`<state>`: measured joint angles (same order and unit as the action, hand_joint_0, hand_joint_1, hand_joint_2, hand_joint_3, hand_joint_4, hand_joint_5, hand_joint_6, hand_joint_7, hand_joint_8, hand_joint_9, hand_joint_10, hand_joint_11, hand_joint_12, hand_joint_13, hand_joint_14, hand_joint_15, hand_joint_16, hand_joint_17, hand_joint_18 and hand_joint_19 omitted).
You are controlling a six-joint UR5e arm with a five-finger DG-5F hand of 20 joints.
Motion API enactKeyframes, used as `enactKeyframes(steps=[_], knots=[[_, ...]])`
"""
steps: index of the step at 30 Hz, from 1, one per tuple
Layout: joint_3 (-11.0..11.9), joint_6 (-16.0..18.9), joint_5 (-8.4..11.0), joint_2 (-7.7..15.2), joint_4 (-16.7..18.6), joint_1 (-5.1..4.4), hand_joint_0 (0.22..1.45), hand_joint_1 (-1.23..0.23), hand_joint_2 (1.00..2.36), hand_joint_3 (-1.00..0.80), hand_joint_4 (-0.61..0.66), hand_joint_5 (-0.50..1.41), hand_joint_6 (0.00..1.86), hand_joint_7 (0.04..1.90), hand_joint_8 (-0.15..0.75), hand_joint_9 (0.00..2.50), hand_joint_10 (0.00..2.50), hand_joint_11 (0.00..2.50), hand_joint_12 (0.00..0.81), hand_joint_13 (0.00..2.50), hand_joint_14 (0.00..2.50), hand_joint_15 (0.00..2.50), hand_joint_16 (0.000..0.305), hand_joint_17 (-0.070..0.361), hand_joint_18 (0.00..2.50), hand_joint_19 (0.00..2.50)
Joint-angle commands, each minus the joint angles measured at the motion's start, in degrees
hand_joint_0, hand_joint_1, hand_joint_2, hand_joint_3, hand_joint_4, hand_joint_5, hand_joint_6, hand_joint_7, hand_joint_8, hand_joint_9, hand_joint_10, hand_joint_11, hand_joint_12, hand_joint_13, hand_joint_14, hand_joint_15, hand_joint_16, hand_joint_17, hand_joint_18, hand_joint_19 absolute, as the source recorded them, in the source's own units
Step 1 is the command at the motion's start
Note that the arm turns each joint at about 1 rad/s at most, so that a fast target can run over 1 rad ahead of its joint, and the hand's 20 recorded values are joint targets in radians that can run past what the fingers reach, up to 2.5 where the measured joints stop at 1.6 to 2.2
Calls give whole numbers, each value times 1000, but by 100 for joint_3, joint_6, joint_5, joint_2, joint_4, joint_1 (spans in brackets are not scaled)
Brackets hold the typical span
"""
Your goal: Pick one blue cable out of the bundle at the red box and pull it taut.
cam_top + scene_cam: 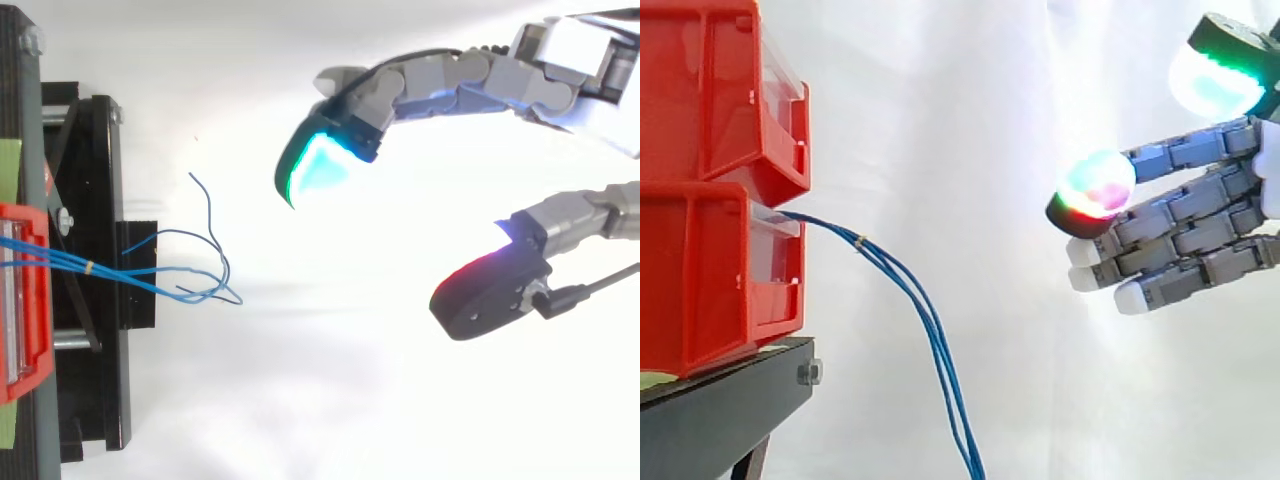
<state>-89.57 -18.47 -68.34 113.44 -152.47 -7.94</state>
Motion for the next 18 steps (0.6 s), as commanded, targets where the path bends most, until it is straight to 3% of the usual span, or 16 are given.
enactKeyframes(steps=[1, 6, 11, 13, 17, 18], knots=[[1, -78, 154, 38, 402, -23, 543, -649, 1000, -500, 395, -175, 503, 904, 330, 206, 2, 112, 404, 225, 0, 41, 67, 150, 314, 172], [1, -473, 506, 38, 639, -94, 542, -650, 1000, -500, 401, -171, 503, 912, 331, 208, 2, 107, 405, 223, 0, 40, 67, 150, 315, 172], [1, -552, 787, 38, 815, -129, 543, -668, 1000, -500, 405, -165, 503, 904, 351, 339, 4, 218, 414, 268, 0, 28, 67, 151, 358, 139], [1, -614, 796, 47, 824, -146, 545, -671, 1000, -500, 400, -166, 503, 901, 360, 400, 6, 289, 412, 279, 0, 27, 67, 151, 364, 128], [1, -719, 822, 214, 912, -138, 545, -668, 1000, -500, 396, -166, 503, 901, 386, 602, 13, 773, 417, 303, 0, 45, 67, 150, 378, 123], [1, -596, 796, 398, 1087, -138, 545, -668, 1000, -500, 395, -166, 503, 897, 390, 619, 12, 811, 419, 310, 0, 54, 67, 150, 381, 127]])
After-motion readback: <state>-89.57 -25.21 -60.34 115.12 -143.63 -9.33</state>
